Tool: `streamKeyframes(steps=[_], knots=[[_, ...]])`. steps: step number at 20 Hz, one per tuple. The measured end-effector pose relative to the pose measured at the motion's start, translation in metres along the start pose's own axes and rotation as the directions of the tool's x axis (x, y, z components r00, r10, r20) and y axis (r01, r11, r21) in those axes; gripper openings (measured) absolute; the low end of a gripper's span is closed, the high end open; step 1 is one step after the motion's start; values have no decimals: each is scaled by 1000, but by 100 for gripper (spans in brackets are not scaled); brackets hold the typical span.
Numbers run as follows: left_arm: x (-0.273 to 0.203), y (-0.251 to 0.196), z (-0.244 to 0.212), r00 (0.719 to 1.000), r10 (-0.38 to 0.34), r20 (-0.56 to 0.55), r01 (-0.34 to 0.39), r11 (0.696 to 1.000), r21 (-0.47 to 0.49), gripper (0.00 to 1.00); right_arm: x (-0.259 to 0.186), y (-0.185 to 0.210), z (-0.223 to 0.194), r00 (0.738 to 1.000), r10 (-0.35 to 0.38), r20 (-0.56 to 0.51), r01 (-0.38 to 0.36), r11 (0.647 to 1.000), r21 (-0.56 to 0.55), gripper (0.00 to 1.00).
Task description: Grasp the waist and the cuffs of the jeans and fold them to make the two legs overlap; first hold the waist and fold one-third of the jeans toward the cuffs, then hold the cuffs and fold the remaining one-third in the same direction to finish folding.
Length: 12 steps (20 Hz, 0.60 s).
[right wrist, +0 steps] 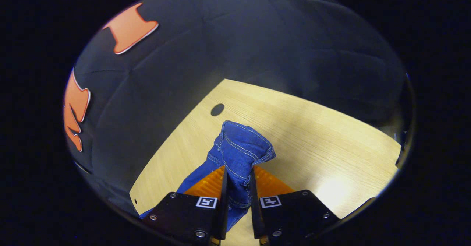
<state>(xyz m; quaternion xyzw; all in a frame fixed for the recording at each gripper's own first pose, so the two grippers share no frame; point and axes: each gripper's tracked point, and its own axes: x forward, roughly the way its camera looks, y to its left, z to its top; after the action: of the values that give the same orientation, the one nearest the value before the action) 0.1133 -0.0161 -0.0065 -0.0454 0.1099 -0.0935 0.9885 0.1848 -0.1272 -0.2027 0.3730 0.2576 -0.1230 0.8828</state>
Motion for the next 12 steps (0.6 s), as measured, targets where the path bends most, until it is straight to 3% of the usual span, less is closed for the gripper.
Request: streamKeyframes(steps=[7,12], knots=[[-4,23,-8,1000,-20,-5,19,999,-41,97,-73,92,8,987,145,62,-131,972,-194,28],[-12,53,-14,1000,5,-9,-5,997,-76,97,-116,137,-10,968,246,57,-214,918,-333,28]])
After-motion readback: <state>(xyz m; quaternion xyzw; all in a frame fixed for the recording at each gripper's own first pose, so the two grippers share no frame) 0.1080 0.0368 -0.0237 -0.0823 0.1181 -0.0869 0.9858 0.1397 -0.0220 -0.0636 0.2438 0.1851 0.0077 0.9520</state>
